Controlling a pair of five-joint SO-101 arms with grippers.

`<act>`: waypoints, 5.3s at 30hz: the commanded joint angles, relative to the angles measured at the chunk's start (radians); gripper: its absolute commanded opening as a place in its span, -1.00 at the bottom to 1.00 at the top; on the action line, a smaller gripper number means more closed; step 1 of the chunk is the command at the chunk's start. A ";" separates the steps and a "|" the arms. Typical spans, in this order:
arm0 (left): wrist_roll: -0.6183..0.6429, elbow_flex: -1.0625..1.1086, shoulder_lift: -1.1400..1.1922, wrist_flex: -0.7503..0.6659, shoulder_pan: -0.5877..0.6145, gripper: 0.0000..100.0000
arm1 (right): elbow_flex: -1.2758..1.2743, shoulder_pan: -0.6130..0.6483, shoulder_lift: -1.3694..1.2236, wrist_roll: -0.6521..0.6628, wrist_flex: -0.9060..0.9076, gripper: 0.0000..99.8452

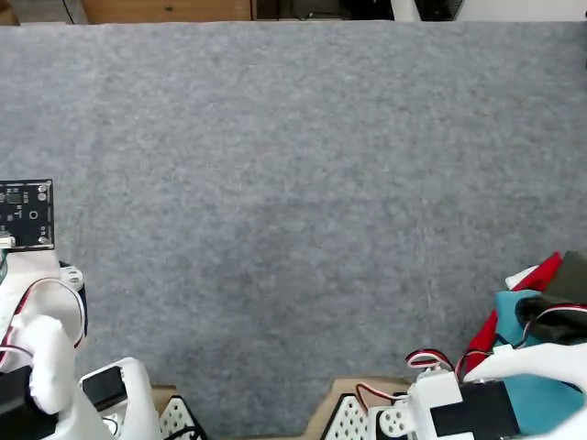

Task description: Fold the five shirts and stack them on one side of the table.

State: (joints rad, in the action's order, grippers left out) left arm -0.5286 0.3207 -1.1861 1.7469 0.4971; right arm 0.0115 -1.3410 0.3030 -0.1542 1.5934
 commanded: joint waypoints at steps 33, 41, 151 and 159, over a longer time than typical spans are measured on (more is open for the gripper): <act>0.052 -0.035 0.005 0.006 0.003 -0.96 | 0.260 0.159 0.064 0.049 0.186 -0.28; 0.132 -0.035 -0.005 0.005 0.003 -0.96 | 0.298 0.513 0.065 0.049 0.186 -0.96; 0.307 1.375 -0.636 -0.473 -0.034 -0.96 | -1.701 1.208 1.601 0.322 -0.457 -0.99; 0.307 1.375 -0.636 -0.473 -0.034 -0.96 | -1.701 1.208 1.601 0.322 -0.457 -0.99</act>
State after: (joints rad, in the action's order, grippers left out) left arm -0.2248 1.6801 -1.8167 1.2697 0.4741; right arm -1.6886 -0.1442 1.8021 0.1634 1.1500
